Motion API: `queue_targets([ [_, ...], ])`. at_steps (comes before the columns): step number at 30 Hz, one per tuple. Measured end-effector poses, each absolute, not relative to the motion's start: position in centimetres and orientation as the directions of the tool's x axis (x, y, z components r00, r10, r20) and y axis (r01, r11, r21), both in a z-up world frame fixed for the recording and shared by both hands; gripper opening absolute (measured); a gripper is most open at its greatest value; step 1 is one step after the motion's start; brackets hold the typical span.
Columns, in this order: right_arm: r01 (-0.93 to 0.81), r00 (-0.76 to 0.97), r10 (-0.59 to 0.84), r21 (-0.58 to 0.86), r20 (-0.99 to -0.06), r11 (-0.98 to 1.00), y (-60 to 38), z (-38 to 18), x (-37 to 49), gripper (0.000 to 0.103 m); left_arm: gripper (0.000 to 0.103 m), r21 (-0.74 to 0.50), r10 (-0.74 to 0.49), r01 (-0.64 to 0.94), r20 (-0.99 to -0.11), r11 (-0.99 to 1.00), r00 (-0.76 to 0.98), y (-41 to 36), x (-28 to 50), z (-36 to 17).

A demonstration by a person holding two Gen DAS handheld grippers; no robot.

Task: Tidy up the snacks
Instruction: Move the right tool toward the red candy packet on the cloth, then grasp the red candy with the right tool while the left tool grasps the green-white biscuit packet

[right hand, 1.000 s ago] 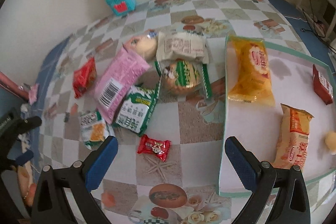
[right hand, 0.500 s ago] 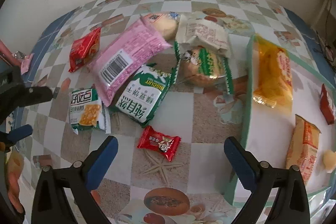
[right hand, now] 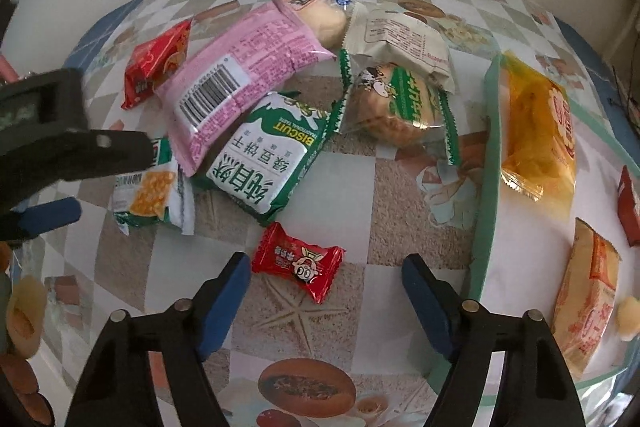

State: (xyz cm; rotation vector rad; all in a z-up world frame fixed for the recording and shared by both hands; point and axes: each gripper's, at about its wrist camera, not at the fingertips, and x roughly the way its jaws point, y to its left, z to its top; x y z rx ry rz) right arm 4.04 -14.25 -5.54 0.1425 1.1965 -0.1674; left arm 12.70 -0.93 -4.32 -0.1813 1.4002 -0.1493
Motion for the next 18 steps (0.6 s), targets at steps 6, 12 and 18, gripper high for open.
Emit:
queue_targets([
  [6,0.184,0.366,-0.076,-0.008,-0.928,0.983,-13.9,-5.5,4.1,0.060,0.101,-0.177,-0.180,0.034,-0.973,0.984,0.142,-3.0,12.8,-5.3],
  [12,0.169,0.379,-0.073,-0.008,-0.922,0.986,-13.8,-5.4,4.0,0.045,0.091,-0.158,-0.162,0.037,-0.977,0.987,0.142,-4.2,13.0,-5.6],
  [18,0.167,0.388,-0.058,0.008,-0.920,0.986,-14.5,-5.2,3.8,0.039,0.071,-0.184,-0.187,0.035,-0.974,0.982,0.127,-4.7,12.2,-5.9],
])
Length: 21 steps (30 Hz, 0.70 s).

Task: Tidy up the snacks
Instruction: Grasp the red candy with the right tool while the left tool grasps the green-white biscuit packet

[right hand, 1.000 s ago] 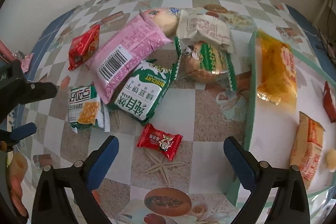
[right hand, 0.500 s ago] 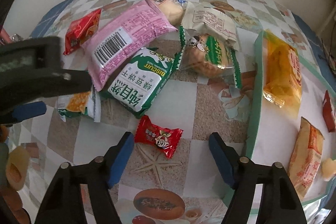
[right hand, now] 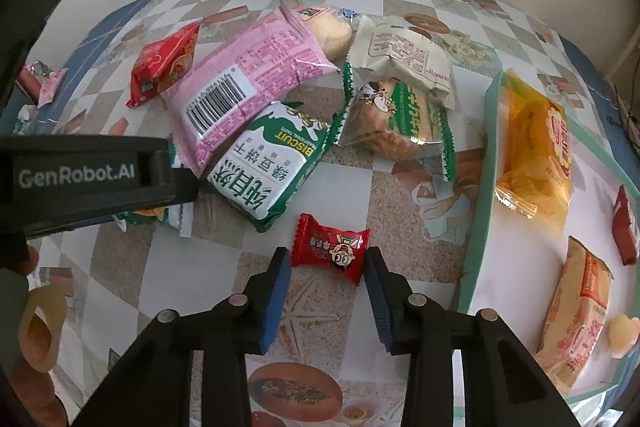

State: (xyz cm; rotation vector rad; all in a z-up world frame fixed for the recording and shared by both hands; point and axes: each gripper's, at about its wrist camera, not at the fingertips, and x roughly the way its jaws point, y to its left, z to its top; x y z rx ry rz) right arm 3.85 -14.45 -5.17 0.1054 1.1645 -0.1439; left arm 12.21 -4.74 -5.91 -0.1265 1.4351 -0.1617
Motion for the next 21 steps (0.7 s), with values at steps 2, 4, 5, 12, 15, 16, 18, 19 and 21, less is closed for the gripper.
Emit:
queue_targets([
  [2,0.172,0.390,-0.049,0.021,-0.919,0.985,-14.9,-5.3,3.9,0.039,0.069,-0.178,-0.182,0.039,-0.974,0.983,0.132,-4.7,12.1,-5.9],
  [4,0.173,0.392,-0.041,0.030,-0.919,0.985,-15.1,-5.3,3.8,0.038,0.067,-0.175,-0.178,0.033,-0.975,0.984,0.134,-4.6,12.1,-5.8],
  [5,0.174,0.393,-0.038,0.034,-0.919,0.984,-15.2,-5.2,3.8,0.038,0.067,-0.173,-0.175,0.026,-0.975,0.985,0.134,-4.5,12.0,-5.9],
  [12,0.203,0.392,-0.023,0.062,-0.919,0.977,-16.7,-5.2,3.5,0.038,0.067,-0.189,-0.178,-0.070,-0.975,0.980,0.136,-1.8,12.1,-5.8],
  [15,0.214,0.394,-0.019,0.071,-0.919,0.974,-17.2,-5.2,3.4,0.038,0.067,-0.188,-0.172,-0.111,-0.975,0.976,0.138,-1.1,12.0,-5.9],
  [16,0.216,0.394,-0.018,0.073,-0.919,0.974,-17.3,-5.2,3.4,0.038,0.068,-0.188,-0.171,-0.120,-0.976,0.975,0.137,-0.9,11.9,-6.0],
  [18,0.219,0.393,-0.017,0.076,-0.919,0.973,-17.4,-5.2,3.3,0.036,0.068,-0.186,-0.168,-0.136,-0.976,0.973,0.135,-0.5,11.9,-6.0],
  [19,0.221,0.393,-0.015,0.079,-0.919,0.972,-17.4,-5.1,3.3,0.036,0.068,-0.186,-0.169,-0.135,-0.977,0.973,0.133,-0.5,11.9,-6.1],
  [21,0.222,0.394,-0.014,0.080,-0.919,0.972,-17.5,-4.9,3.2,0.035,0.068,-0.182,-0.165,-0.132,-0.977,0.974,0.134,-0.5,11.7,-6.1],
])
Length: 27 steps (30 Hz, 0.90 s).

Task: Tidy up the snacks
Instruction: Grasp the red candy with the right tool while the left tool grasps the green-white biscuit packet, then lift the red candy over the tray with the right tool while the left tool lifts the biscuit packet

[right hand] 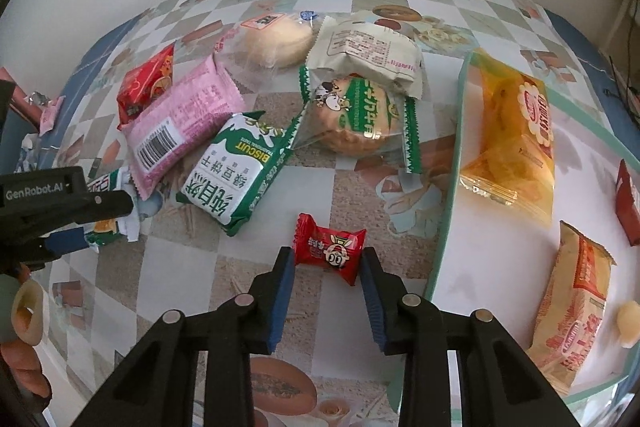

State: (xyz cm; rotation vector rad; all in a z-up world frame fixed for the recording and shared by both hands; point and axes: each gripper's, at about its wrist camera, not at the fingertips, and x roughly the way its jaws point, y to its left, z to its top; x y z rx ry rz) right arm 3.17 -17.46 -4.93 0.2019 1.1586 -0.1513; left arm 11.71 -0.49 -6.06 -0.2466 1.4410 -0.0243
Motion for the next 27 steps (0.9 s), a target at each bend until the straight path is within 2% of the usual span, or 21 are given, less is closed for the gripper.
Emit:
queue_targets([
  [2,0.222,0.394,-0.013,0.082,-0.919,0.972,-17.5,-4.9,3.1,0.033,0.068,-0.180,-0.162,-0.137,-0.978,0.974,0.132,-0.6,11.6,-6.1],
  [4,0.225,0.393,-0.009,0.087,-0.919,0.971,-17.5,-4.9,3.1,0.033,0.074,-0.168,-0.151,-0.142,-0.980,0.975,0.126,-0.3,12.0,-6.0],
  [7,0.229,0.393,-0.003,0.095,-0.919,0.969,-17.8,-4.9,3.0,0.032,0.077,-0.161,-0.143,-0.157,-0.983,0.974,0.119,0.1,12.0,-6.2],
  [22,0.260,0.415,0.018,0.138,-0.910,0.956,-19.2,-4.0,2.5,0.032,0.077,-0.156,-0.127,-0.238,-0.983,0.959,0.132,4.0,12.4,-6.3],
  [25,0.264,0.420,0.021,0.144,-0.907,0.954,-19.4,-3.7,2.4,0.032,0.075,-0.154,-0.124,-0.239,-0.983,0.959,0.136,5.1,12.6,-6.5],
  [26,0.264,0.421,0.022,0.146,-0.907,0.954,-19.4,-3.7,2.5,0.032,0.073,-0.156,-0.125,-0.238,-0.983,0.959,0.137,5.3,12.7,-6.6],
  [27,0.263,0.423,0.023,0.147,-0.906,0.954,-19.4,-3.6,2.6,0.032,0.066,-0.163,-0.132,-0.237,-0.981,0.958,0.142,5.5,12.8,-6.5],
])
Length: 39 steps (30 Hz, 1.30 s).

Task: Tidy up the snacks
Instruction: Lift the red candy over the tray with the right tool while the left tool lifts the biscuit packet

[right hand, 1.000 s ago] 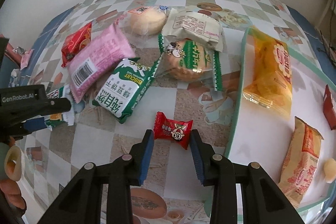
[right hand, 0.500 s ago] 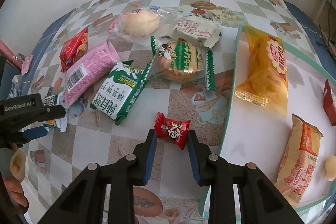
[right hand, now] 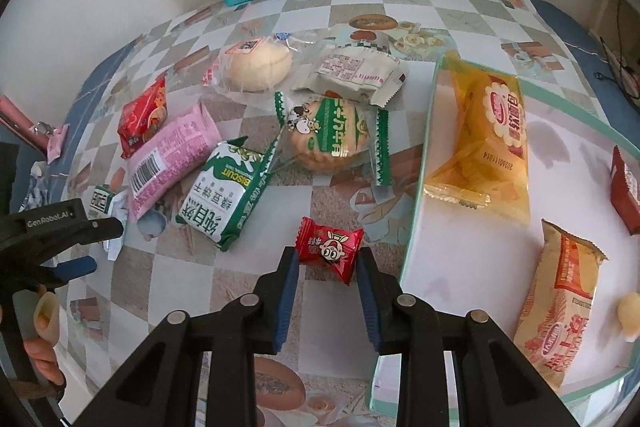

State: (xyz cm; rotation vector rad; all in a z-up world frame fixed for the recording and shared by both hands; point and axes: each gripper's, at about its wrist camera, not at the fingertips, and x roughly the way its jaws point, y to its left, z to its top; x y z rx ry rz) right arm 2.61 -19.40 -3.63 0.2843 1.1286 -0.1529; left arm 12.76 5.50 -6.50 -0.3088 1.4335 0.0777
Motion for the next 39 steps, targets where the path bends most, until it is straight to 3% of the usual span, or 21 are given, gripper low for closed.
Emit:
queue_targets([
  [1,0.262,0.423,0.023,0.147,-0.906,0.954,-19.4,-3.6,2.6,0.032,0.053,-0.171,-0.139,-0.238,-0.979,0.956,0.147,5.7,12.7,-6.4],
  [3,0.260,0.424,0.025,0.148,-0.905,0.954,-19.3,-3.6,2.7,0.032,0.038,-0.184,-0.150,-0.236,-0.976,0.954,0.157,6.1,12.7,-6.1],
  [8,0.260,0.423,0.029,0.152,-0.906,0.954,-19.4,-3.6,2.6,0.032,0.037,-0.182,-0.150,-0.246,-0.978,0.952,0.144,6.9,12.7,-5.8],
  [16,0.268,0.424,0.037,0.165,-0.905,0.949,-19.7,-3.6,2.5,0.032,0.053,-0.208,-0.161,-0.358,-0.974,0.910,0.157,12.1,12.8,-5.5],
  [20,0.267,0.422,0.040,0.167,-0.906,0.949,-19.6,-3.6,2.6,0.032,0.056,-0.224,-0.149,-0.405,-0.967,0.887,0.207,15.1,12.3,-4.0],
  [21,0.267,0.422,0.041,0.167,-0.905,0.949,-19.6,-3.6,2.6,0.032,0.061,-0.235,-0.156,-0.407,-0.963,0.882,0.219,15.5,12.3,-3.7],
  [22,0.267,0.423,0.041,0.168,-0.905,0.949,-19.6,-3.6,2.6,0.032,0.074,-0.247,-0.163,-0.408,-0.959,0.879,0.231,15.9,12.3,-3.2],
  [24,0.269,0.424,0.042,0.170,-0.905,0.948,-19.7,-3.6,2.6,0.032,0.086,-0.260,-0.166,-0.402,-0.953,0.878,0.254,16.7,12.6,-2.6],
  [36,0.278,0.430,0.046,0.181,-0.901,0.943,-19.8,-3.5,2.4,0.032,0.086,-0.211,-0.140,-0.277,-0.957,0.938,0.254,10.1,14.5,-3.8],
  [38,0.283,0.432,0.049,0.186,-0.901,0.941,-19.9,-3.5,2.3,0.032,0.083,-0.188,-0.116,-0.276,-0.959,0.943,0.258,9.4,14.9,-3.8],
  [39,0.285,0.432,0.050,0.189,-0.900,0.940,-19.9,-3.5,2.3,0.032,0.073,-0.180,-0.107,-0.276,-0.960,0.944,0.260,9.1,15.0,-4.0],
])
